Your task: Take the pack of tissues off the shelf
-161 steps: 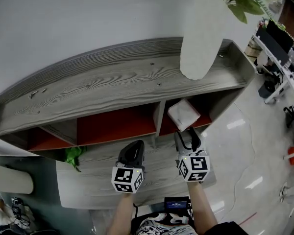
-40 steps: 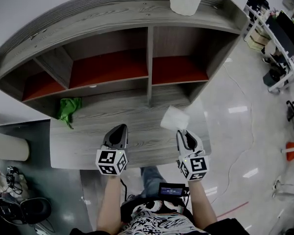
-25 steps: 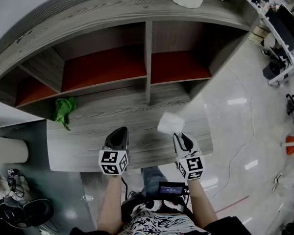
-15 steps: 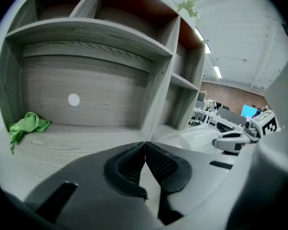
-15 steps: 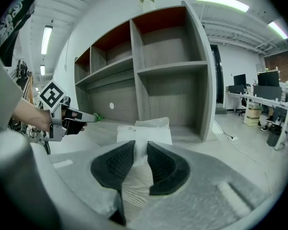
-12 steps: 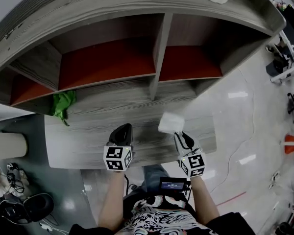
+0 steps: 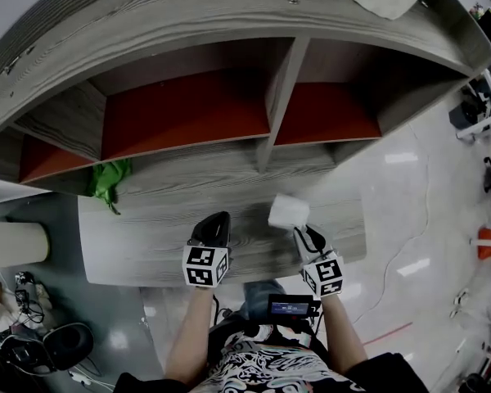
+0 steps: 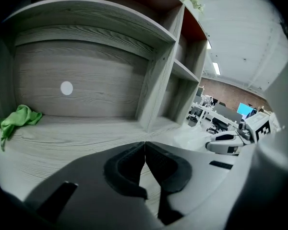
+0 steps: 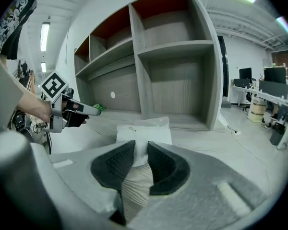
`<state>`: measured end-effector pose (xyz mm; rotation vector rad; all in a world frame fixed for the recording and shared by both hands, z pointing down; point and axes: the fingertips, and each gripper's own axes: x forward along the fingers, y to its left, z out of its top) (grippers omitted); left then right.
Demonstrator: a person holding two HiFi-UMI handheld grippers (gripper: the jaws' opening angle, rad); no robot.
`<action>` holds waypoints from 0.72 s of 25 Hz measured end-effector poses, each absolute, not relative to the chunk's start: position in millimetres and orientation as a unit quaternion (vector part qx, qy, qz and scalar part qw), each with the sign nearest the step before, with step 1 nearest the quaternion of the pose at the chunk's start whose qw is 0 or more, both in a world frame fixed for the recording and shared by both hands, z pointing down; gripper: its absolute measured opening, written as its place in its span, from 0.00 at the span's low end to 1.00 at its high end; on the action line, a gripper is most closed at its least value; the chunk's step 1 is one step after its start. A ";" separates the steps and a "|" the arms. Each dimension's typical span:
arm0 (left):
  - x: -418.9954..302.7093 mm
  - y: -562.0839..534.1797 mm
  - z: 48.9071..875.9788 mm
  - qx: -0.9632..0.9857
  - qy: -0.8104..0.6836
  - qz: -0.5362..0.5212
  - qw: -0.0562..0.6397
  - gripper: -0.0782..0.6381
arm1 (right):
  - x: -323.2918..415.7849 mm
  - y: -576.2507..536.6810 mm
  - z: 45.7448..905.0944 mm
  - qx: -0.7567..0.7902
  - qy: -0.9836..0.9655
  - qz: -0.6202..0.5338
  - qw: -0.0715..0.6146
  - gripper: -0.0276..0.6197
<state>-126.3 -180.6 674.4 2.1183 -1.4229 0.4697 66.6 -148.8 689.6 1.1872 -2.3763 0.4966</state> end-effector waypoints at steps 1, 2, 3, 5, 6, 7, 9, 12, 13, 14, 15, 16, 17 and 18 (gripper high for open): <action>-125.0 -181.1 675.5 0.787 -0.525 0.178 0.270 0.12 | 66.3 -149.7 690.7 0.427 -0.859 0.180 0.219 0.18; -124.0 -181.7 677.1 0.788 -0.523 0.180 0.271 0.12 | 65.7 -150.3 692.3 0.424 -0.860 0.180 0.220 0.18; -123.2 -182.1 679.0 0.788 -0.521 0.182 0.272 0.12 | 65.4 -150.2 694.9 0.421 -0.860 0.182 0.223 0.18; -121.3 -182.5 683.6 0.787 -0.519 0.184 0.278 0.12 | 67.0 -149.2 703.7 0.416 -0.857 0.188 0.238 0.18; -120.4 -182.6 685.9 0.786 -0.518 0.186 0.280 0.12 | 69.0 -148.9 709.1 0.416 -0.854 0.191 0.248 0.18; -119.5 -182.4 688.0 0.786 -0.517 0.187 0.283 0.12 | 71.5 -148.6 714.4 0.418 -0.850 0.193 0.258 0.18; -118.4 -181.5 691.2 0.785 -0.516 0.189 0.287 0.12 | 75.0 -147.8 721.6 0.420 -0.842 0.199 0.272 0.18; -119.1 -181.9 692.5 0.784 -0.517 0.188 0.288 0.12 | 74.0 -148.0 720.8 0.422 -0.840 0.204 0.272 0.21; -118.7 -182.3 692.0 0.783 -0.518 0.185 0.290 0.12 | 74.9 -147.1 720.0 0.422 -0.840 0.200 0.274 0.21; -117.5 -182.6 690.9 0.782 -0.520 0.180 0.294 0.12 | 76.5 -145.6 719.2 0.423 -0.840 0.196 0.276 0.22; -115.6 -183.3 689.1 0.781 -0.521 0.174 0.298 0.12 | 78.2 -144.1 717.8 0.424 -0.840 0.194 0.276 0.23; -113.2 -184.3 686.4 0.781 -0.521 0.168 0.300 0.12 | 79.6 -143.1 715.8 0.427 -0.840 0.192 0.274 0.23; -110.6 -185.6 682.9 0.783 -0.521 0.164 0.299 0.12 | 80.9 -142.4 713.4 0.429 -0.840 0.191 0.271 0.25; -108.2 -186.7 678.8 0.785 -0.520 0.161 0.295 0.12 | 82.0 -141.8 710.8 0.432 -0.840 0.190 0.267 0.25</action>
